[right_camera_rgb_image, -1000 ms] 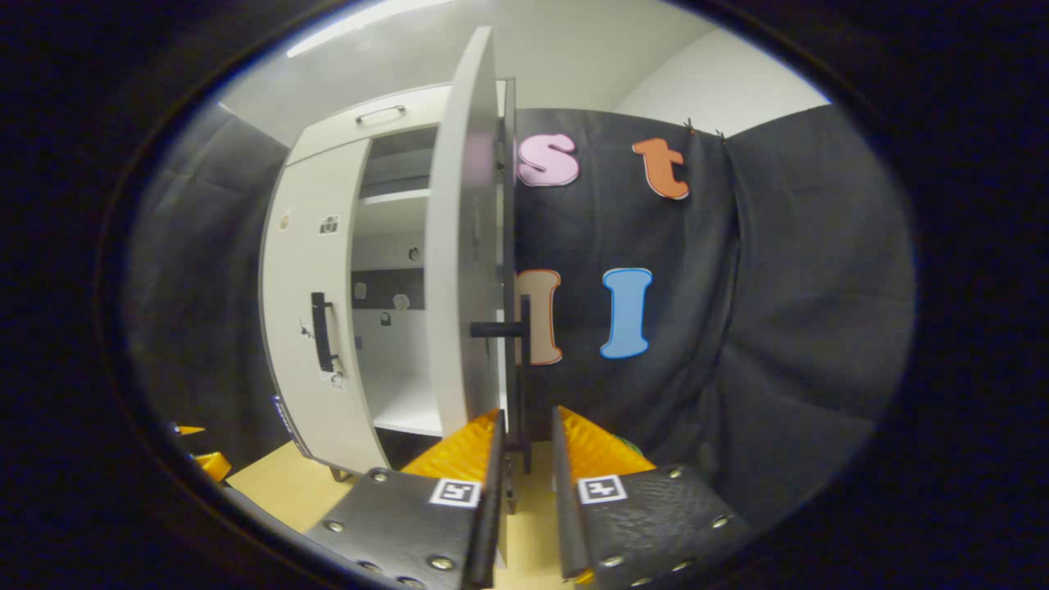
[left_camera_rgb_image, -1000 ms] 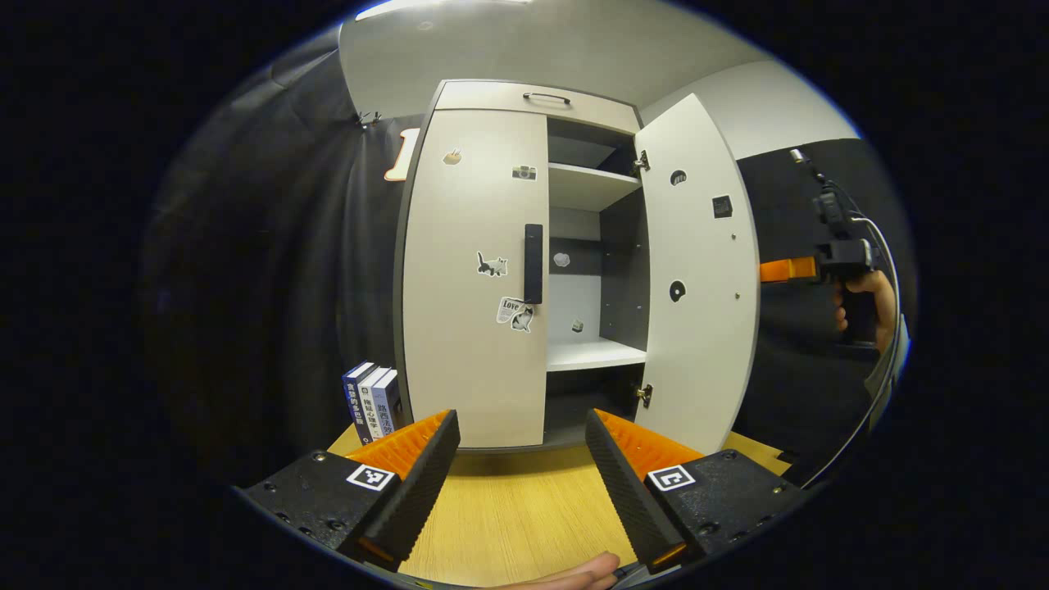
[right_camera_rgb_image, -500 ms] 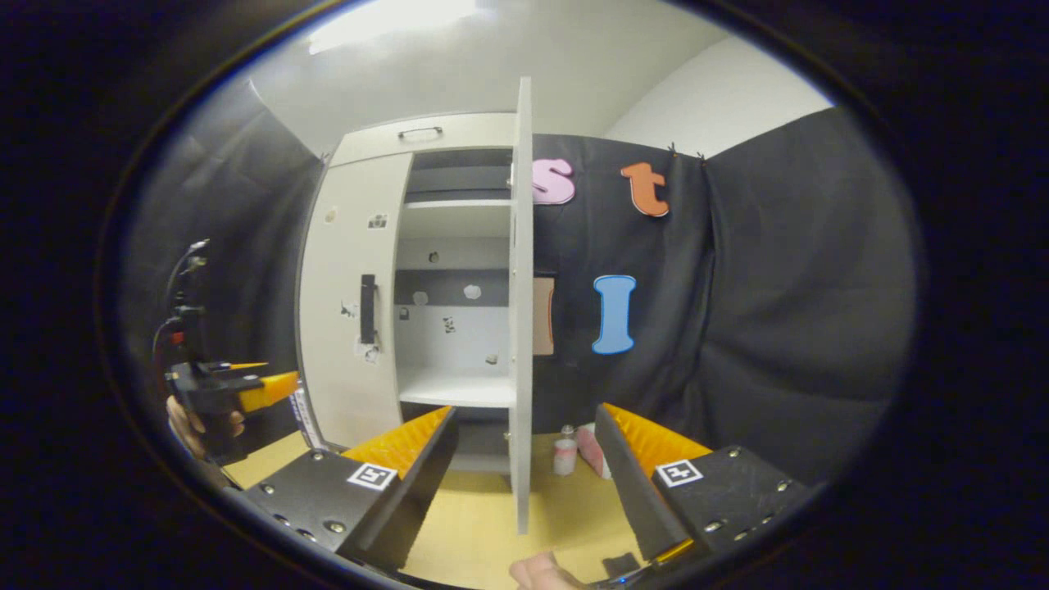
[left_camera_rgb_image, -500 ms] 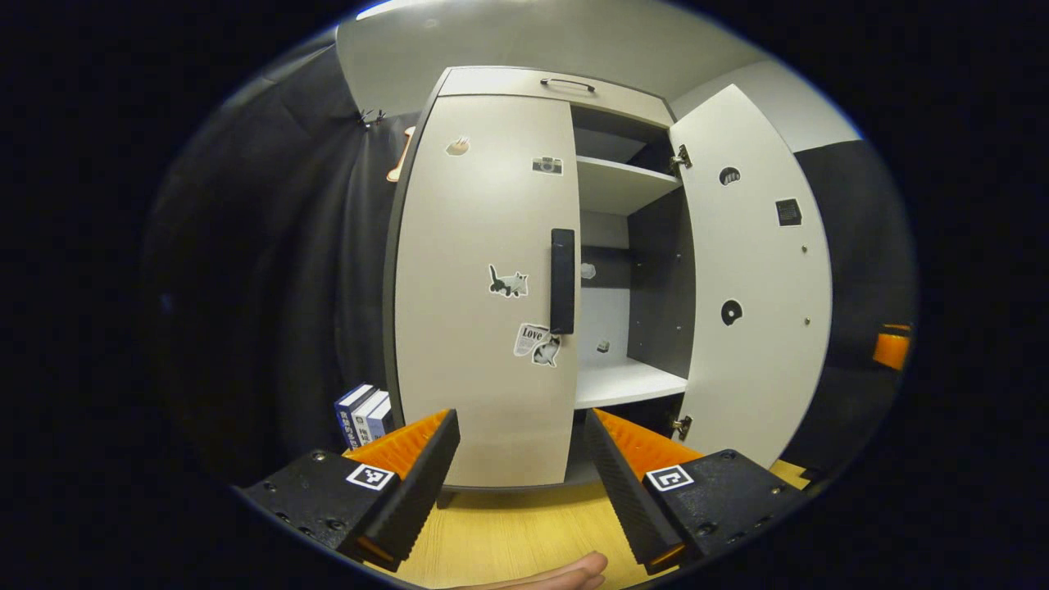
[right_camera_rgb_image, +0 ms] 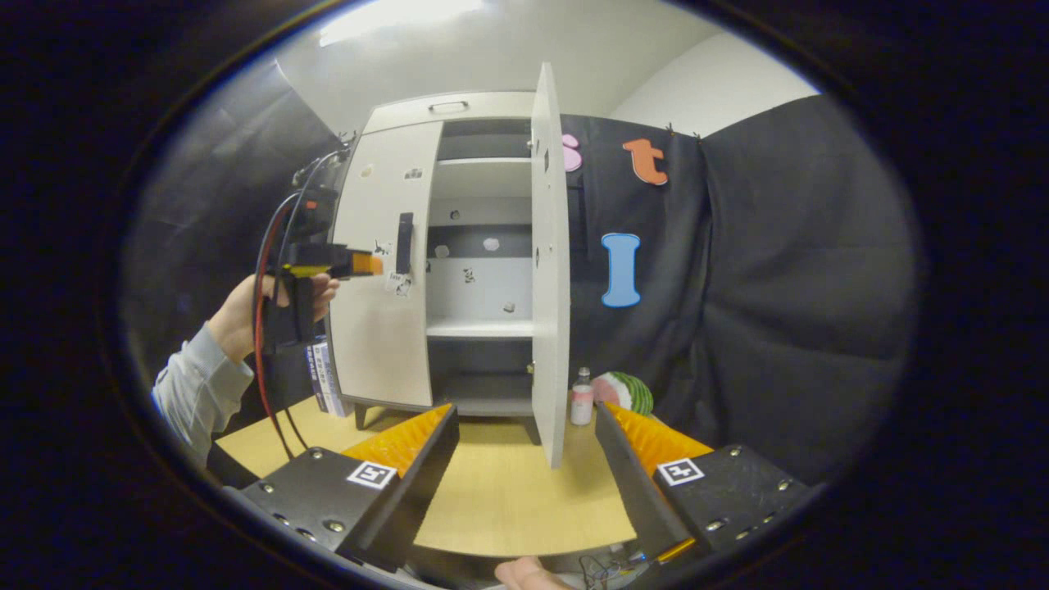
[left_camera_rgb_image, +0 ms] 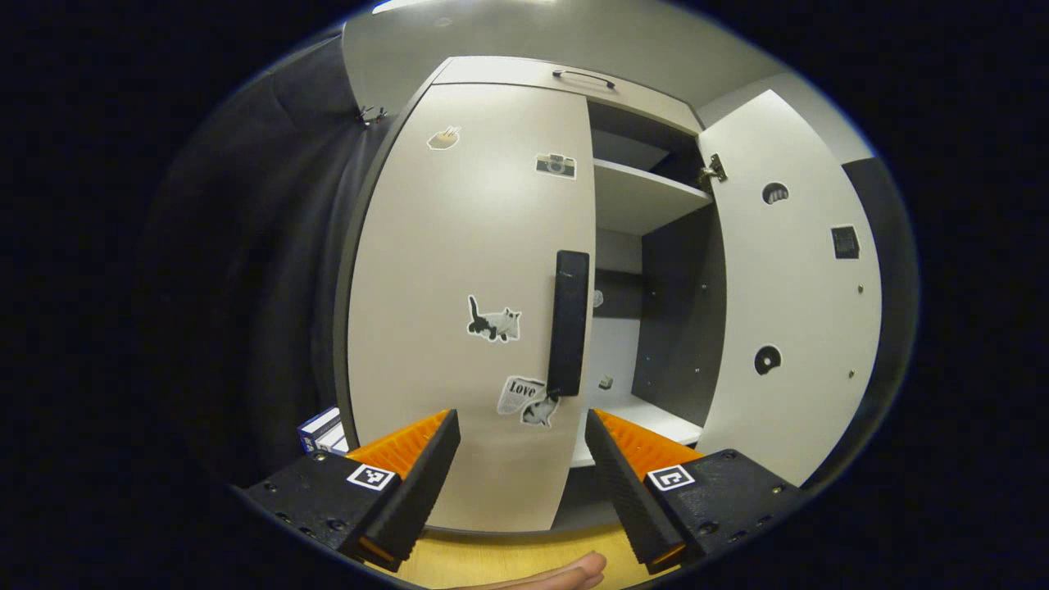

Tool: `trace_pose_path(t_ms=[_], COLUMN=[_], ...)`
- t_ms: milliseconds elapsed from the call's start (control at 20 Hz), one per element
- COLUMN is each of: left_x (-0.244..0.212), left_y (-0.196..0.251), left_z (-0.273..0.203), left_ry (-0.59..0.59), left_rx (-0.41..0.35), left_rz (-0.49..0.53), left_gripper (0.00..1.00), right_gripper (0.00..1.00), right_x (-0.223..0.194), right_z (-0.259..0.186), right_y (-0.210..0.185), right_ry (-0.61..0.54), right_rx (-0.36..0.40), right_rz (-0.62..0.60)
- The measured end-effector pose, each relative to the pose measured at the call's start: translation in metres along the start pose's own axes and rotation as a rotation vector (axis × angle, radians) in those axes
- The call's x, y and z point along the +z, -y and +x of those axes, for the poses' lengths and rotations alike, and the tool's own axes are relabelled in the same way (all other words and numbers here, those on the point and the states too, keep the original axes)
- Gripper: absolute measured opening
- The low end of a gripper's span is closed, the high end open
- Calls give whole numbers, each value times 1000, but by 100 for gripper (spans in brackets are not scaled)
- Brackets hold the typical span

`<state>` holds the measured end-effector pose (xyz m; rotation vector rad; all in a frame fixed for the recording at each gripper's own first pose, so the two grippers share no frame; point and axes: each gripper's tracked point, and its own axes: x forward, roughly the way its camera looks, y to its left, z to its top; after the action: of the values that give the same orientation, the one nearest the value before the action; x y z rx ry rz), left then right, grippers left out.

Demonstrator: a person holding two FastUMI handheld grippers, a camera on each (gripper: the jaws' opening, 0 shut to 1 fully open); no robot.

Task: Open the right door of the double-door shoe cabinet with the right hand, and open the left door with the left hand.

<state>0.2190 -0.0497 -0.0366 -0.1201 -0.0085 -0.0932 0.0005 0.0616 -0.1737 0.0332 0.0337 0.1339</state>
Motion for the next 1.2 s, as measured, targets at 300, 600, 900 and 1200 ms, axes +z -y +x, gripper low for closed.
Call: trace_pose_path(t_ms=[300, 600, 900, 1200], left_x=[24, 43, 37, 40], left_y=[-3, 9, 6, 7], left_z=[56, 80, 92, 94], left_ry=[25, 39, -15, 22], left_rx=[57, 82, 129, 132], left_rz=[2, 106, 75, 63], left_gripper=[96, 99, 99, 99], right_gripper=[99, 98, 100, 100], right_x=[-1, 7, 2, 5], right_z=[-16, -21, -22, -30], right_y=[17, 41, 46, 50], right_ry=[39, 67, 59, 55], right_rx=[64, 16, 12, 8], right_rz=[98, 96, 65, 77])
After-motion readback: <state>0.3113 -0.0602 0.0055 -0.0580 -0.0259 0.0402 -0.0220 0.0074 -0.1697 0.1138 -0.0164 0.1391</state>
